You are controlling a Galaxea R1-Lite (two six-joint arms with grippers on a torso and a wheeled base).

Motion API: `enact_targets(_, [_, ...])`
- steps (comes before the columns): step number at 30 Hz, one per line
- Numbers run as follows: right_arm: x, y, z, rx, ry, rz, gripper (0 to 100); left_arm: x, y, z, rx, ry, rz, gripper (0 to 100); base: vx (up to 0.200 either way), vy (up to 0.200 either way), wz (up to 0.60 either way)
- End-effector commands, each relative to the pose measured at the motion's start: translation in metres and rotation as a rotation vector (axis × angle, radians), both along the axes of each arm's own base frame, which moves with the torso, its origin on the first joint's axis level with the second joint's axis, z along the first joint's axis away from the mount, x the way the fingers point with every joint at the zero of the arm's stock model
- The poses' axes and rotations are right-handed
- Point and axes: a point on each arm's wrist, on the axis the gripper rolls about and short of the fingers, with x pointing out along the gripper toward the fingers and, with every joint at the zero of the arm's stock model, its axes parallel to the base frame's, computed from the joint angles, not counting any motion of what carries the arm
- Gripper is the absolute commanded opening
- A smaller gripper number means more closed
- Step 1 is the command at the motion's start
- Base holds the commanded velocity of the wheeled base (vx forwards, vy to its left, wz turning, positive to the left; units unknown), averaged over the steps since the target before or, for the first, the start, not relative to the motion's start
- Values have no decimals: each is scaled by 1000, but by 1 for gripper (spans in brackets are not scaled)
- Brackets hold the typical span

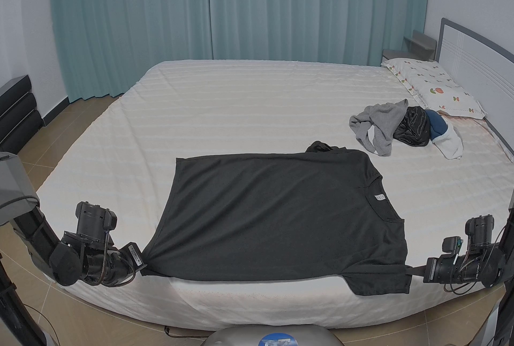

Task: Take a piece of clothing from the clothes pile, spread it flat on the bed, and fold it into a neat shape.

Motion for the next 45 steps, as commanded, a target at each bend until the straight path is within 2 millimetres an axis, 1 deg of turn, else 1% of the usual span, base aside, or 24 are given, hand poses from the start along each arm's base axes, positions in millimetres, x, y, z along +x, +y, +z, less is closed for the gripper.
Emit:
enact_targets(1, [-5,-2,6,-25,-12,13,0,-5,1,4,20,9,-25,0,0,0,0])
enact_targets(4, [-12,-1,7,-53,15,55,0,-11,2,1,56,63,-69,0,0,0,0])
enact_targets(8, [-17,-4,6,-86,40,91,0,-12,2,0,63,74,-76,0,0,0,0])
enact_targets(11, [-17,-6,13,-97,12,84,0,-12,3,2,75,65,-72,0,0,0,0])
enact_targets(17, [-19,-6,22,-97,24,88,0,-14,5,6,96,64,-71,0,0,0,0])
enact_targets(22, [-24,-5,25,-106,57,115,0,-16,6,7,104,64,-79,0,0,0,0])
enact_targets(24, [-27,-6,25,-124,73,148,0,-19,6,6,114,95,-93,0,0,0,0])
enact_targets(30, [-26,-6,17,-116,132,162,0,-21,5,1,131,129,-124,0,0,0,0])
enact_targets(35, [-23,-6,4,-109,189,184,0,-20,4,-6,131,163,-130,0,0,0,0])
enact_targets(36, [-23,-6,4,-108,190,184,0,-20,4,-6,131,161,-130,100,0,0,0])
enact_targets(39, [-22,-6,-3,-106,219,200,0,-18,4,-11,132,175,-131,100,0,0,0])
enact_targets(40, [-22,-5,-4,-107,220,202,100,-18,4,-11,130,175,-132,100,0,0,0])
enact_targets(45, [-14,-8,-1,-107,182,196,100,-15,3,-9,123,160,-124,100,0,0,0])
